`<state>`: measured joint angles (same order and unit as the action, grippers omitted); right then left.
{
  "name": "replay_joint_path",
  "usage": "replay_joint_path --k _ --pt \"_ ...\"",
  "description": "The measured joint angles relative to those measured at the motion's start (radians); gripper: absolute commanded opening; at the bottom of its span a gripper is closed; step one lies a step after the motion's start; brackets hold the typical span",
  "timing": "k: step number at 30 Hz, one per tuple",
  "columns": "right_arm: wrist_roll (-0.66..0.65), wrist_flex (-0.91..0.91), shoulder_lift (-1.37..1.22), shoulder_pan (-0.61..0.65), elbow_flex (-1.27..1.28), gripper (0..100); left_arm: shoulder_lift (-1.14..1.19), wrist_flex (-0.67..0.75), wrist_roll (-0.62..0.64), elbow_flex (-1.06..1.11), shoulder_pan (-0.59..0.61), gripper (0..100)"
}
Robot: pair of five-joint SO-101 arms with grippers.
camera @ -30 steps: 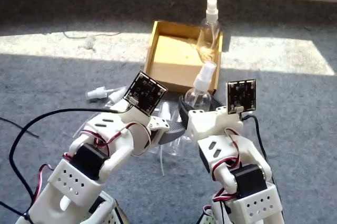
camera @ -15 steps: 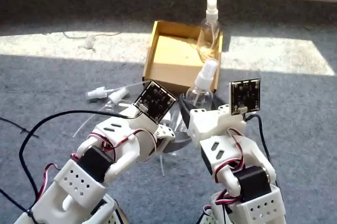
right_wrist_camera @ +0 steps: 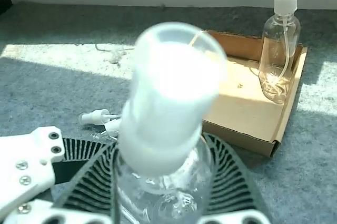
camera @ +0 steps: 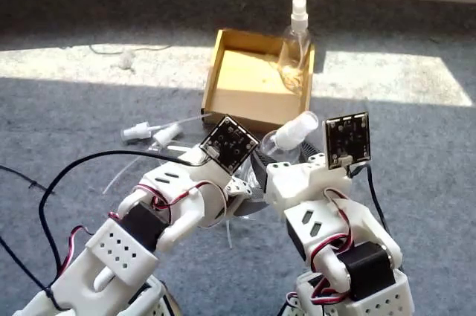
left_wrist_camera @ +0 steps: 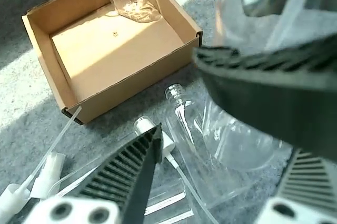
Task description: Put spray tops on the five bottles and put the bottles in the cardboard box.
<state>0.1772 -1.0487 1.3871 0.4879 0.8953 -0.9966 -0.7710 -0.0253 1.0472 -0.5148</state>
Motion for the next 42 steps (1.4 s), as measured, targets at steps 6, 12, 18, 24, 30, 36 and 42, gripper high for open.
replay_joint_path --k 6,12,18,24,30,36,42 --pt "-0.084 0.068 0.000 0.003 0.000 0.5 0.002 0.005 -0.003 0.002 0.002 33" --pt "-0.161 0.288 -0.175 -0.140 0.043 0.5 -0.061 0.003 -0.005 0.005 0.025 33" --pt "-0.198 0.539 -0.563 -0.273 -0.034 0.5 -0.087 -0.012 -0.005 0.054 0.032 33" --pt "-0.198 0.709 -0.968 -0.310 -0.261 0.5 -0.087 -0.014 -0.005 0.118 0.028 33" --pt "-0.198 0.835 -1.260 -0.308 -0.387 0.5 -0.087 -0.014 -0.005 0.118 0.029 33" --pt "-0.157 1.013 -1.376 -0.315 -0.397 0.5 -0.087 -0.014 -0.005 0.118 0.049 33" --pt "-0.152 1.088 -1.447 -0.322 -0.397 0.5 -0.087 -0.014 -0.005 0.118 0.084 33"
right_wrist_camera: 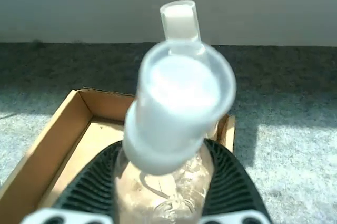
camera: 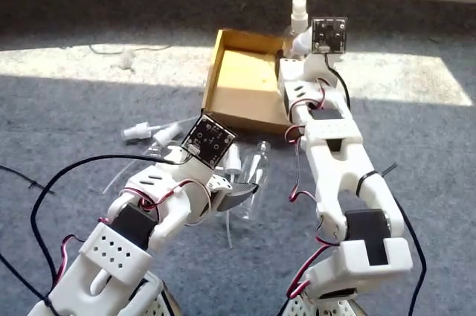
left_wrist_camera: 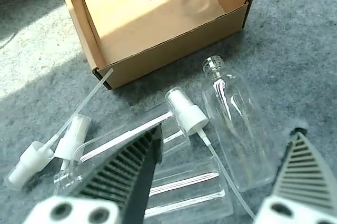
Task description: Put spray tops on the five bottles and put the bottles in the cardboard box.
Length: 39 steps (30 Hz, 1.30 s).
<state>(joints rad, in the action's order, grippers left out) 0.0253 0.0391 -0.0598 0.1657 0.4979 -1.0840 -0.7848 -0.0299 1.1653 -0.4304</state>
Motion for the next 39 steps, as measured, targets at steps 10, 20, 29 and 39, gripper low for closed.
replay_joint_path --k 10,20,29,39 --pt "0.000 0.006 -0.069 -0.003 -0.002 0.5 0.000 0.000 0.000 0.000 -0.003 33" --pt "0.000 0.037 -0.069 -0.003 -0.051 0.5 0.000 0.000 0.000 0.000 -0.003 33" --pt "-0.044 0.037 -0.069 -0.003 -0.051 0.5 0.000 0.000 0.000 0.000 -0.003 33" --pt "-0.046 0.037 -0.069 -0.003 -0.051 0.5 0.000 0.000 0.000 0.000 -0.003 33"
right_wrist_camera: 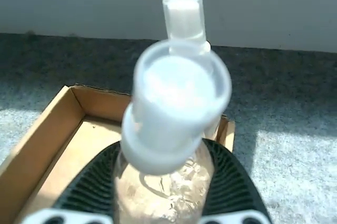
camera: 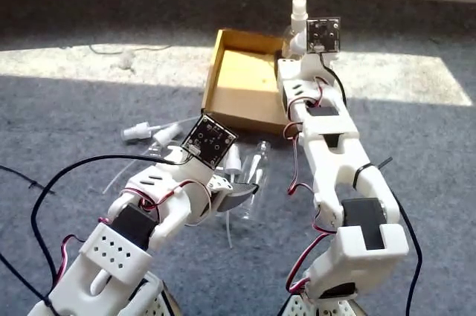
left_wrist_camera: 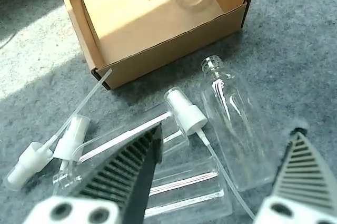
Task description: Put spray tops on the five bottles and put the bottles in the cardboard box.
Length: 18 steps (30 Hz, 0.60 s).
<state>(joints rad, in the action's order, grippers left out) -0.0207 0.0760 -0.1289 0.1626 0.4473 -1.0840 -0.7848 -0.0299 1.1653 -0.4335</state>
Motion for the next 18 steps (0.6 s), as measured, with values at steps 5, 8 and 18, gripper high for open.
replay_joint_path --k 5,8,18 --pt "0.000 0.000 0.000 0.002 0.000 0.5 0.000 0.000 0.000 0.000 0.000 33" --pt "0.000 0.000 0.000 0.002 0.000 0.5 0.000 0.000 0.000 0.000 0.000 33" --pt "0.000 0.009 -0.097 0.000 -0.009 0.5 0.000 0.000 0.000 0.000 0.000 33"
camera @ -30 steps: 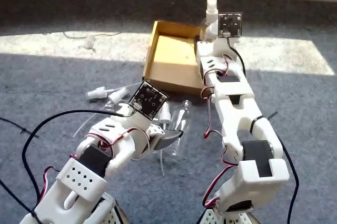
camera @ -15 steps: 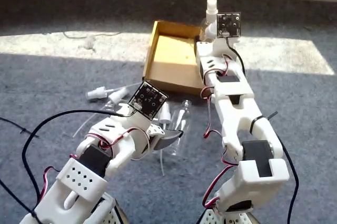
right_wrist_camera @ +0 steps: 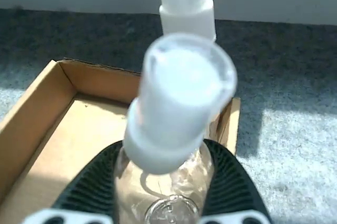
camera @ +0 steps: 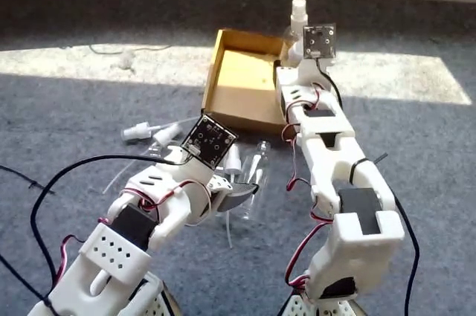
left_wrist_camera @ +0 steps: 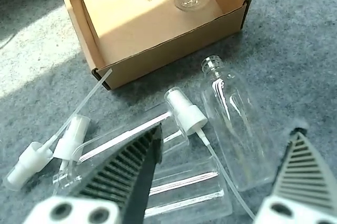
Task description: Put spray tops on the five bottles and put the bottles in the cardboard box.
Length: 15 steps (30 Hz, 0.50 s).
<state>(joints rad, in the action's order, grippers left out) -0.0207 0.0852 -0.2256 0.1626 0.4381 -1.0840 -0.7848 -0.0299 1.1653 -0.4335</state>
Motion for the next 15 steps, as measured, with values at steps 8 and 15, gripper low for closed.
replay_joint_path --k 8,15 --pt "0.000 0.000 0.000 0.000 0.000 1.1 0.000 0.000 0.000 0.000 0.000 33" --pt "0.000 0.000 0.000 0.002 0.000 13.7 0.000 0.000 0.000 0.000 0.000 33"
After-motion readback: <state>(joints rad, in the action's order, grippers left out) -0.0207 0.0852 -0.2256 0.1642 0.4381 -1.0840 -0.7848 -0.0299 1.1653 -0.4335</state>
